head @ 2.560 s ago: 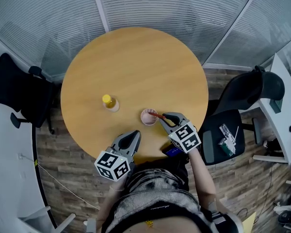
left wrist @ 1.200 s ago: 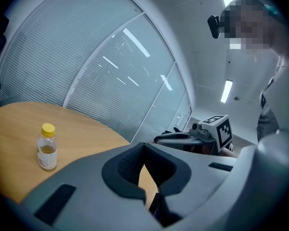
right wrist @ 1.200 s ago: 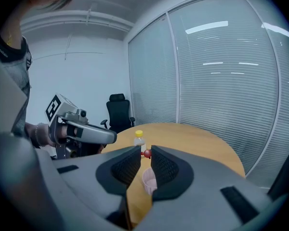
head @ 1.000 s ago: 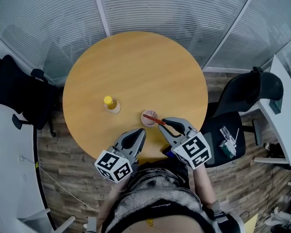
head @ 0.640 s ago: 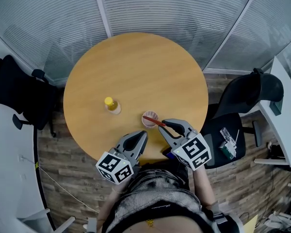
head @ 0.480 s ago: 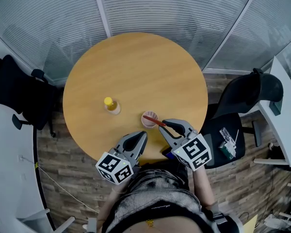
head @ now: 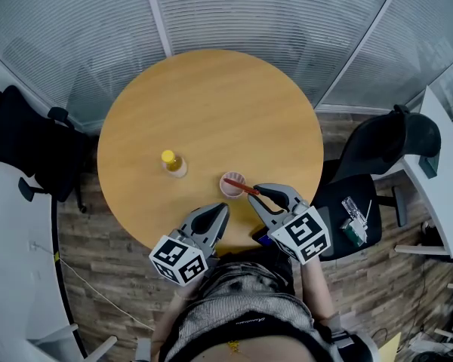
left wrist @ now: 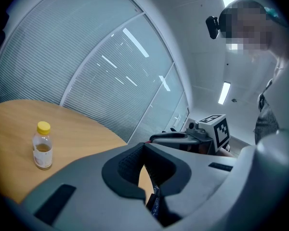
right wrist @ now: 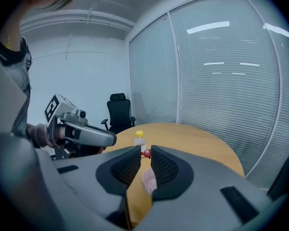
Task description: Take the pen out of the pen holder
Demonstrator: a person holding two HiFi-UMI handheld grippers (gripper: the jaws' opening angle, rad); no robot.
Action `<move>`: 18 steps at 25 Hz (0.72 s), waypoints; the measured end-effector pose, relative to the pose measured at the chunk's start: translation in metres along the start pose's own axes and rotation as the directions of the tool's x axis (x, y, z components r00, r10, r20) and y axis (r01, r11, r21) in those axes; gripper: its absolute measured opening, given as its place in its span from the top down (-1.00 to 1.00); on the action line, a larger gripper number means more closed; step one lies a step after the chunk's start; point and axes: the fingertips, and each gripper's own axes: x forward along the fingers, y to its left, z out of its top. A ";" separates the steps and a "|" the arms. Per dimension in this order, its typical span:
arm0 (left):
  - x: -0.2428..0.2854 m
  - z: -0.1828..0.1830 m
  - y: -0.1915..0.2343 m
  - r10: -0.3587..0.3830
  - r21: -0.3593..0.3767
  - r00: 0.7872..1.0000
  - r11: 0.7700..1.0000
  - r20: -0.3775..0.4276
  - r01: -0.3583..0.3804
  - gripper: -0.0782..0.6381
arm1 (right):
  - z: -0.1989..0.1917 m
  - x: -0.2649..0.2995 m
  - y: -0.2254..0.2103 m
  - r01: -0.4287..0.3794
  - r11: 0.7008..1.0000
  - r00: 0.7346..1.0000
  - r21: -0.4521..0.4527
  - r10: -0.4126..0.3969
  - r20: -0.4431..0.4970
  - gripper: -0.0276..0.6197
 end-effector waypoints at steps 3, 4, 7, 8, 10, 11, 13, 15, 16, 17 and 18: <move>0.001 0.001 0.000 0.005 0.002 1.000 1.000 0.001 -0.005 0.77 | -0.002 0.000 -0.001 -0.001 1.000 1.000 -0.001 0.001 -0.005 0.68; 0.001 0.000 0.000 0.006 0.005 1.000 1.000 0.000 -0.006 0.77 | -0.002 0.000 -0.001 -0.004 1.000 1.000 -0.001 0.004 -0.007 0.68; 0.001 -0.001 -0.002 0.003 0.008 1.000 1.000 -0.003 -0.003 0.77 | -0.005 0.001 -0.001 -0.006 1.000 1.000 -0.004 0.006 -0.010 0.68; 0.002 -0.002 -0.003 0.001 0.008 1.000 1.000 -0.004 -0.001 0.77 | -0.006 0.001 -0.001 -0.007 1.000 1.000 -0.004 0.007 -0.014 0.68; 0.004 -0.003 -0.004 -0.002 0.009 1.000 1.000 -0.008 0.002 0.77 | -0.009 0.001 -0.002 -0.008 1.000 1.000 -0.005 0.008 -0.026 0.68; 0.005 -0.003 -0.004 -0.004 0.009 1.000 1.000 -0.011 0.004 0.77 | -0.010 0.002 -0.003 -0.008 1.000 1.000 -0.006 0.008 -0.028 0.68; 0.005 -0.004 -0.005 -0.007 0.009 1.000 1.000 -0.016 0.007 0.77 | -0.010 0.003 -0.004 -0.007 1.000 1.000 -0.005 0.007 -0.030 0.68; 0.005 -0.004 -0.006 -0.008 0.011 1.000 1.000 -0.019 0.008 0.77 | -0.011 0.003 -0.004 -0.006 1.000 0.999 -0.007 0.006 -0.037 0.68; 0.005 -0.004 -0.006 -0.008 0.012 1.000 1.000 -0.020 0.008 0.77 | -0.011 0.003 -0.004 -0.007 1.000 0.999 -0.008 0.006 -0.040 0.68; 0.005 -0.004 -0.006 -0.008 0.013 1.000 1.000 -0.022 0.009 0.77 | -0.012 0.004 -0.004 -0.007 1.000 0.999 -0.011 0.007 -0.044 0.68; 0.006 -0.005 -0.007 -0.009 0.014 1.000 1.000 -0.023 0.009 0.77 | -0.012 0.004 -0.004 -0.007 1.000 0.999 -0.013 0.006 -0.048 0.68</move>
